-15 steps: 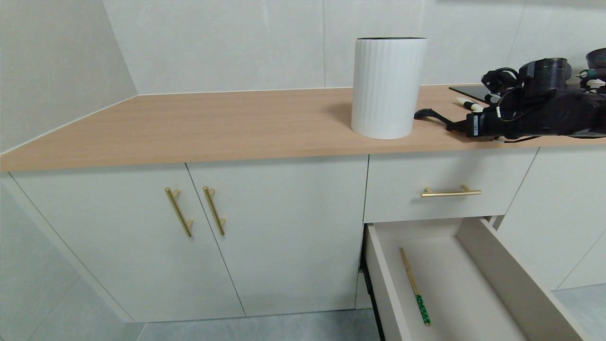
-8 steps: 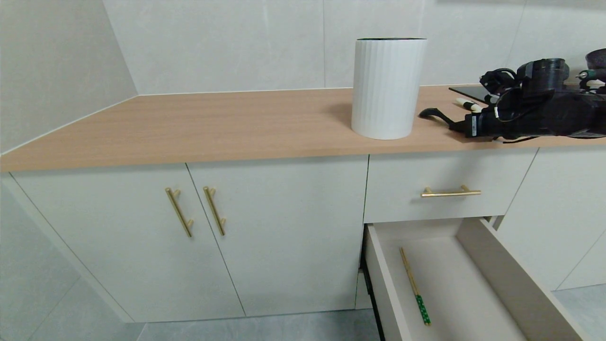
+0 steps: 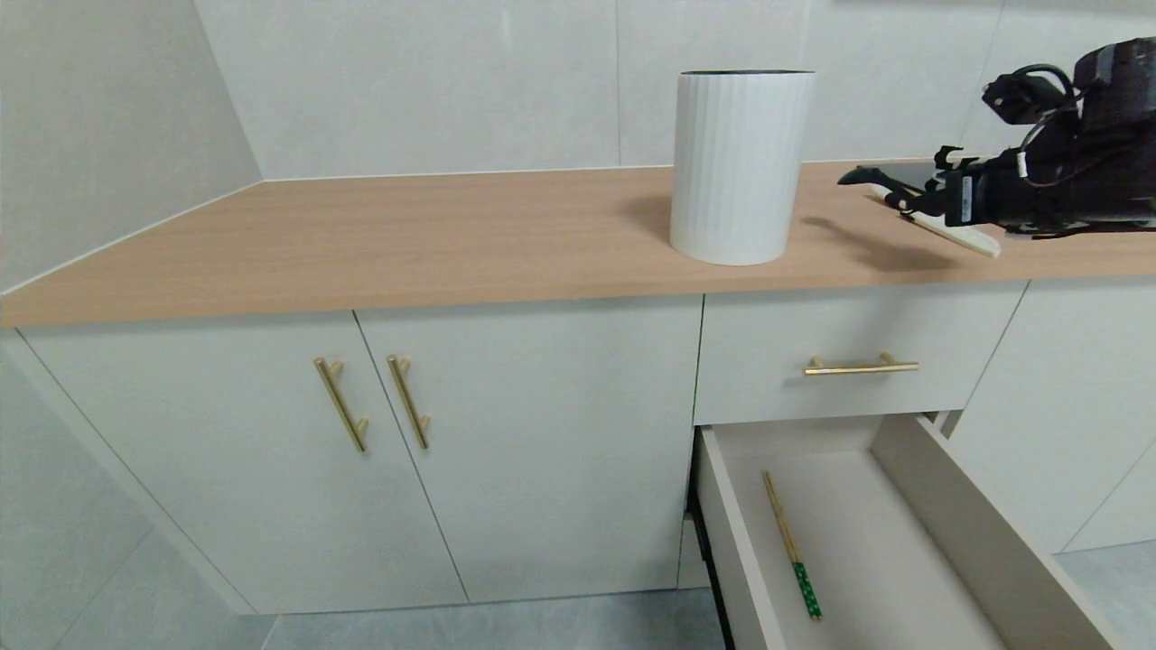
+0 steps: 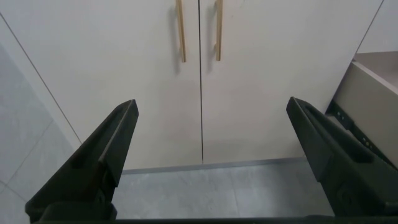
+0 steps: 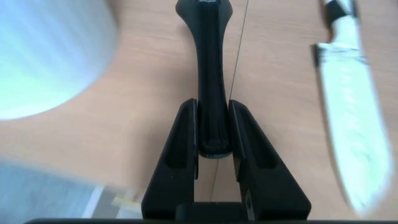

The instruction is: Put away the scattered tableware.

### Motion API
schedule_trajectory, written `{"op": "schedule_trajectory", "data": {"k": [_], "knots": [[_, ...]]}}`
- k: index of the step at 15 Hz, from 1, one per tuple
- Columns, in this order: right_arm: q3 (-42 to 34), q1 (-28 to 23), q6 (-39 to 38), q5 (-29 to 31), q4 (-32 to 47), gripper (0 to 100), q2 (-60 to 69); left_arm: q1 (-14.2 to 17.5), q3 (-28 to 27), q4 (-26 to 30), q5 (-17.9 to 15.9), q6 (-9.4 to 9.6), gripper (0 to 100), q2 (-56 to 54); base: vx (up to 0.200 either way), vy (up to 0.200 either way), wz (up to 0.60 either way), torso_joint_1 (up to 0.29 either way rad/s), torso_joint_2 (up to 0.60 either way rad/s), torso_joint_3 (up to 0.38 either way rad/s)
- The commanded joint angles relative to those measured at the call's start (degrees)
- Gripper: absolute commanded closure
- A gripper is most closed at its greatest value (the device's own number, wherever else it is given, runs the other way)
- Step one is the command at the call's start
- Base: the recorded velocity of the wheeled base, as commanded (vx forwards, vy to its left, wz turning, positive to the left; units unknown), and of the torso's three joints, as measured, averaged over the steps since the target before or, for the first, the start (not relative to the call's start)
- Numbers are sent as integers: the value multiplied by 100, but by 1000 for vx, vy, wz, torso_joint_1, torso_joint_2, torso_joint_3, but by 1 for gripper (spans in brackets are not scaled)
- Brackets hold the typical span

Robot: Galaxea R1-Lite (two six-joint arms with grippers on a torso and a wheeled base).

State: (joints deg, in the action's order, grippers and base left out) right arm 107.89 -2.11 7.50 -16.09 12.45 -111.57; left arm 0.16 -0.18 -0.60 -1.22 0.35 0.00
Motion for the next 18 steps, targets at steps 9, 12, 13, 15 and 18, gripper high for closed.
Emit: {"op": "schedule_trajectory", "data": {"k": [9, 12, 13, 15, 18], "knots": [[-4206, 105, -134, 124, 1058, 100, 3959, 2, 1, -2, -1, 0, 0, 0, 0, 0, 0, 0, 0, 0], [-5234, 114, -143, 247, 953, 100, 4134, 2, 1, -2, -1, 0, 0, 0, 0, 0, 0, 0, 0, 0], [-5515, 114, -143, 247, 856, 100, 4134, 2, 1, -2, -1, 0, 0, 0, 0, 0, 0, 0, 0, 0], [-6095, 202, -170, 247, 381, 100, 4099, 2, 1, -2, -1, 0, 0, 0, 0, 0, 0, 0, 0, 0], [-6570, 457, -240, 449, -67, 100, 3932, 2, 1, -2, -1, 0, 0, 0, 0, 0, 0, -6, 38, 38]]}}
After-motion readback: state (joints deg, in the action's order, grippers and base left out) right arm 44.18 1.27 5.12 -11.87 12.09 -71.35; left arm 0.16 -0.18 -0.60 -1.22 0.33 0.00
